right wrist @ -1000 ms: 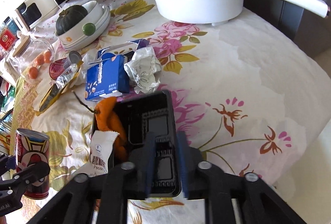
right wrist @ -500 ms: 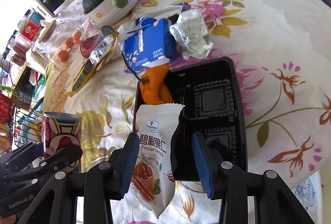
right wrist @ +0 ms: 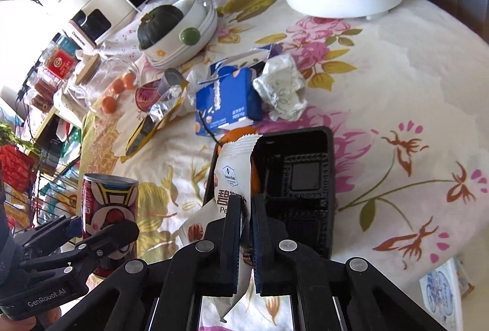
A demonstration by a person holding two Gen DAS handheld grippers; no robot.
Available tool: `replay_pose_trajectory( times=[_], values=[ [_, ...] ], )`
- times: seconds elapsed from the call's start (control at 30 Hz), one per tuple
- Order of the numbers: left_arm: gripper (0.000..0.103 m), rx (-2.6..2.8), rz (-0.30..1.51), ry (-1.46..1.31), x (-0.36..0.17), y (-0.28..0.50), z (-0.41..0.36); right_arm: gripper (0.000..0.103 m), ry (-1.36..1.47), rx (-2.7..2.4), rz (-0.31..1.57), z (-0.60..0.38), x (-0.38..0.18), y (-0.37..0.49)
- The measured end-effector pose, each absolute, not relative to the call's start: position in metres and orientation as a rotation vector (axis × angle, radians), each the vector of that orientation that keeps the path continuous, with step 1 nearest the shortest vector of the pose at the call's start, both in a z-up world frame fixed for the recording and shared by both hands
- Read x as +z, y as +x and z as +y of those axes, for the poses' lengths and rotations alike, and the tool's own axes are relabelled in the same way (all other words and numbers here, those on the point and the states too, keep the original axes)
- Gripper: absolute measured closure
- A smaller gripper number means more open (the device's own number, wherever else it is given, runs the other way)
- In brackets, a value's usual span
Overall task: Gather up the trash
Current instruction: 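Set the black tray down and grasp the white pecan snack bag with right, then drop the red can into the white bin with left while right drops the pecan bag in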
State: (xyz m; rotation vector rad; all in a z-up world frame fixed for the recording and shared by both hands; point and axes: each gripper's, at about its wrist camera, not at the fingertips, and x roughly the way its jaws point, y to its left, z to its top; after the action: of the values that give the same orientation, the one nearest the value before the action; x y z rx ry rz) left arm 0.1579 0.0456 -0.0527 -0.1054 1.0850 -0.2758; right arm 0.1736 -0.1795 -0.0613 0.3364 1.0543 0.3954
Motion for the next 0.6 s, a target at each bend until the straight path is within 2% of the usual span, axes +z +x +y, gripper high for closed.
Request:
replay_pose_trajectory(
  times=[0.27,0.6],
  values=[
    [0.048,-0.361,1.061,-0.075,-0.046,0.158,-0.004,0.097,0.358,0.298,1.034,-0.239,-0.055,0.165],
    [0.048,-0.534,1.017,0.002,-0.036,0.153,-0.103,0.096,0.374,0.144,0.996,-0.333,-0.046,0.136]
  ],
)
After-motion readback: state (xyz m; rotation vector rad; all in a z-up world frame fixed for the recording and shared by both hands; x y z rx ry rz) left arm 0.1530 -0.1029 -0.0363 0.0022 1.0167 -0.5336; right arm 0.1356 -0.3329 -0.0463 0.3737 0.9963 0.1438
